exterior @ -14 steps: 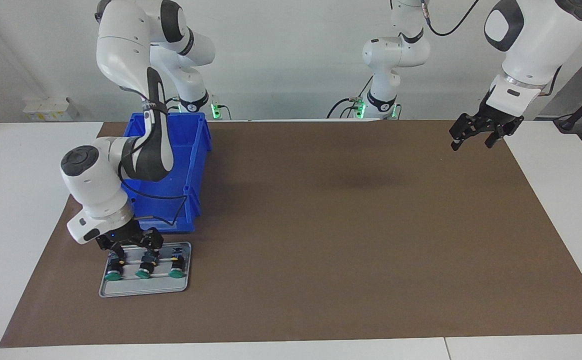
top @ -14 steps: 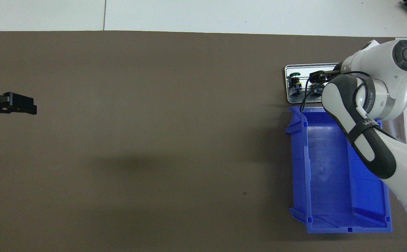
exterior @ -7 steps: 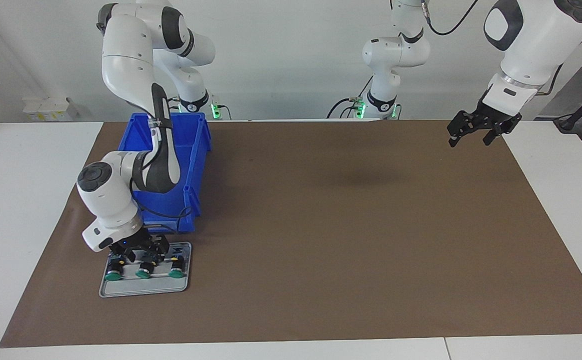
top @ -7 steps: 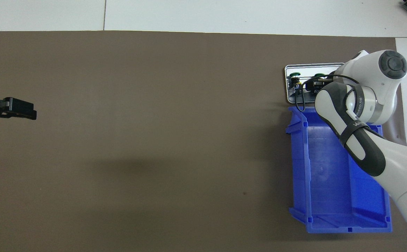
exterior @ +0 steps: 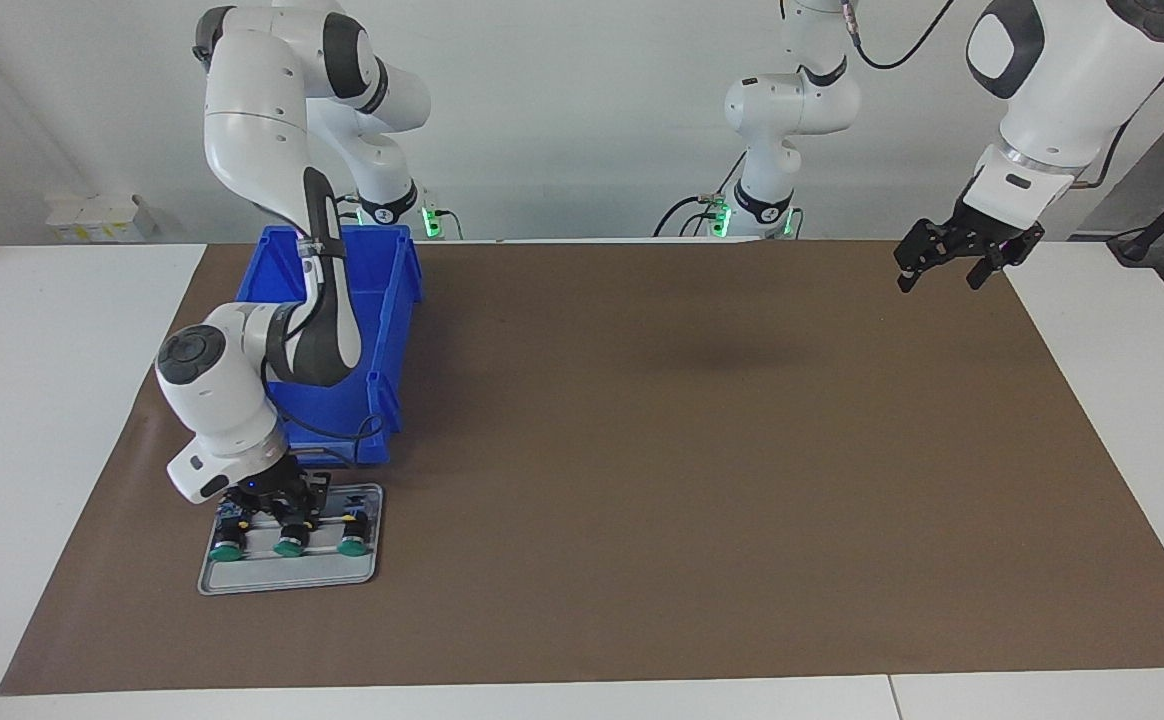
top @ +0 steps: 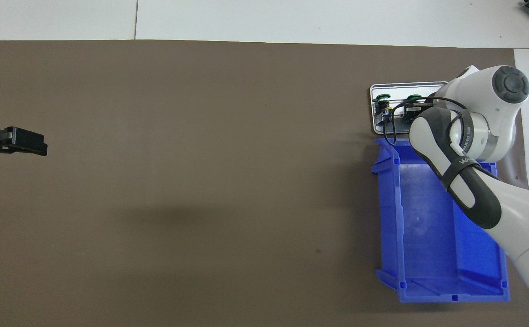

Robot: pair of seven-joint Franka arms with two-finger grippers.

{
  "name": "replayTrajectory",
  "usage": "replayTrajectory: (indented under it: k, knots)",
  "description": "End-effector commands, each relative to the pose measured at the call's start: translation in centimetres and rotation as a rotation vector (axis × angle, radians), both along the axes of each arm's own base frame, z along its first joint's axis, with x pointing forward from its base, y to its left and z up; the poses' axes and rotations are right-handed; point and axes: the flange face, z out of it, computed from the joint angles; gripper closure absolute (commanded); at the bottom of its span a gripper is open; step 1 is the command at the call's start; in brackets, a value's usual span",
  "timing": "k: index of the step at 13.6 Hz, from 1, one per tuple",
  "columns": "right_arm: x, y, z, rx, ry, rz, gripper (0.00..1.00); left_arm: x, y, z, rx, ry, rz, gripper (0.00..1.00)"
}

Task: Place and press button with both arms
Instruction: 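Reach the right gripper to the metal tray and grasp a green button, then carry the green button with the right gripper to the table center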

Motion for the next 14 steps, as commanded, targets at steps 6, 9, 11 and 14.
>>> replayTrajectory:
  k: [6,9,11,14]
  knots:
    - [3.3,2.3,14.3,0.0,-0.015,-0.225,1.0,-0.5,0.0,0.4,0.015,-0.008,-0.003,0.0]
    - [2.6,8.9,18.2,0.025,0.029,-0.426,1.0,-0.5,0.0,0.4,0.015,-0.007,-0.003,0.0]
    - [2.0,14.0,18.9,0.069,0.027,-0.629,1.0,-0.6,0.3,0.2,0.015,0.007,-0.002,0.0]
    - [-0.2,24.0,19.2,0.138,0.02,-0.847,1.0,-0.6,0.7,0.2,0.015,0.007,0.001,0.0]
